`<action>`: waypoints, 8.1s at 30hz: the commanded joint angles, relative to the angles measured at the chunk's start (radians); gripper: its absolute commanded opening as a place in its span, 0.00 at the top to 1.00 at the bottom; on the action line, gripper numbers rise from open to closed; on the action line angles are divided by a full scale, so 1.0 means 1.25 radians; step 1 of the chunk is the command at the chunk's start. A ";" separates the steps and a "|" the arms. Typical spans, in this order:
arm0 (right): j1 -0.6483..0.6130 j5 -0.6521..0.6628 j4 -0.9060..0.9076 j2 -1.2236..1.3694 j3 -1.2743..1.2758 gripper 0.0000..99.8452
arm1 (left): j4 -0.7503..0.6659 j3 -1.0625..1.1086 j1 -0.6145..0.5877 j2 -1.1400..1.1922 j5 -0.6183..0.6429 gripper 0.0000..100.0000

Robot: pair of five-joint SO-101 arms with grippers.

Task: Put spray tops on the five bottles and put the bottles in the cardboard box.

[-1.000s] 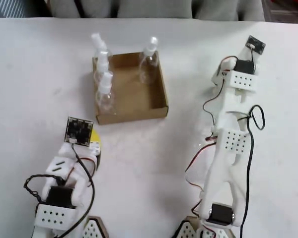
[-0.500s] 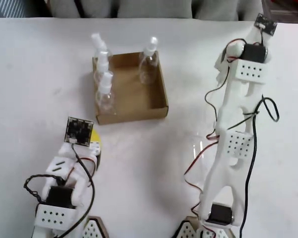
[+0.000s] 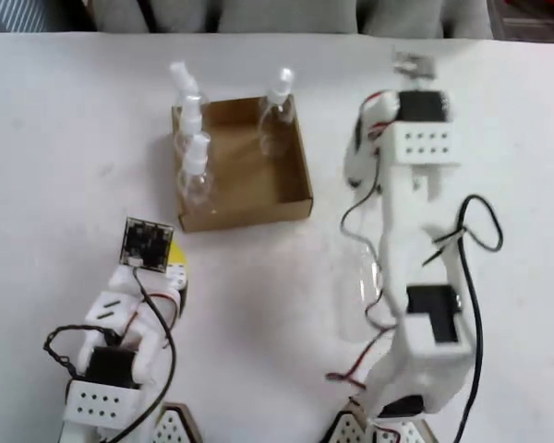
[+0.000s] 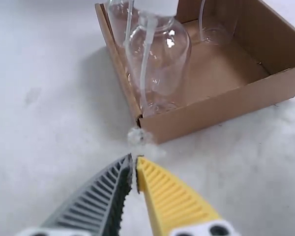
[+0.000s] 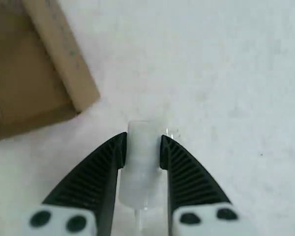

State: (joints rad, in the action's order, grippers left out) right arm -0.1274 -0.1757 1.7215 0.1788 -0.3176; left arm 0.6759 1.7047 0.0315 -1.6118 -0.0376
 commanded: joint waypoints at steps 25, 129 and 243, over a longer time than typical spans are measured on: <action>-0.274 0.029 -0.350 -0.247 0.628 0.74 | 0.004 -0.004 -0.006 0.007 -0.006 0.98; 0.071 0.128 -0.320 -0.473 0.722 0.98 | 0.007 -0.605 0.538 1.096 0.493 0.95; -0.006 0.167 -0.311 -0.471 0.601 0.98 | -0.065 -0.617 0.360 1.126 0.490 0.95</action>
State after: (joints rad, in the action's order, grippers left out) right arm -0.1274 0.0468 1.3257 -0.3230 0.4588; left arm 0.6176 0.9574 0.4979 -0.1987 0.5854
